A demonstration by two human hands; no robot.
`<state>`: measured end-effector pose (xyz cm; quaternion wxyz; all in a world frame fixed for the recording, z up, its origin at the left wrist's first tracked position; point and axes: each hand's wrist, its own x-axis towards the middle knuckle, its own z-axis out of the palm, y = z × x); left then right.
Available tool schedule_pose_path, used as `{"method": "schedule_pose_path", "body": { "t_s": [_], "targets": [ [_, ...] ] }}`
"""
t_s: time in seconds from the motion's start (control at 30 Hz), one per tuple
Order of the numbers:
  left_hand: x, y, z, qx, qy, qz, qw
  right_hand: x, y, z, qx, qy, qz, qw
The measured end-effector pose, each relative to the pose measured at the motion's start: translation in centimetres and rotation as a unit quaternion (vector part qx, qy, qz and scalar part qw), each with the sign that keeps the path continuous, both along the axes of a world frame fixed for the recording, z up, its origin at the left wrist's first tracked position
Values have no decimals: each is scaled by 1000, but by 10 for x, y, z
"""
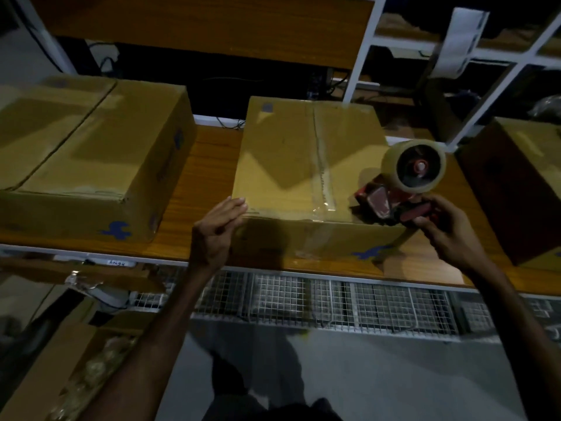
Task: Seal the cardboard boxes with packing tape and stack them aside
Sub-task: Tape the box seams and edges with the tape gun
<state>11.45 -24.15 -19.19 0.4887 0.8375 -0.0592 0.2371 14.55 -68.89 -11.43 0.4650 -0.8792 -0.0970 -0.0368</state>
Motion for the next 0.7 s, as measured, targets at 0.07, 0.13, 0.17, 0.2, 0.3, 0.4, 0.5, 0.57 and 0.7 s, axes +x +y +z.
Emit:
{"method": "schedule_pose_path", "body": {
  "t_s": [0.07,0.13,0.17,0.2,0.3,0.4,0.5,0.57,0.7],
  "targets": [
    [0,-1,3,-2,-4,-10,1000,1,-23,-3,1,11,-12,1000],
    [1,-1,0,24,-11,-1,1000,3,-34,-5,0,15,-14,1000],
    [0,-2,1,43,-12,9,999,3,-36,-6,2,13,-12,1000],
    [-1,-2,0,64,-14,20,998,4,-36,-8,5,9,-10,1000],
    [-4,-7,2,165,-24,58,984,7,-38,-12,16,0,-3,1000],
    [-6,-31,15,272,-38,89,957,7,-43,-18,25,0,-1,1000],
    [-4,-89,27,339,-45,28,939,7,-43,-21,38,-6,10,999],
    [3,-135,32,346,-37,-12,937,8,-43,-22,50,-14,21,998],
    [21,-209,43,343,-10,-39,938,11,-44,-23,78,-3,27,997]
  ]
}}
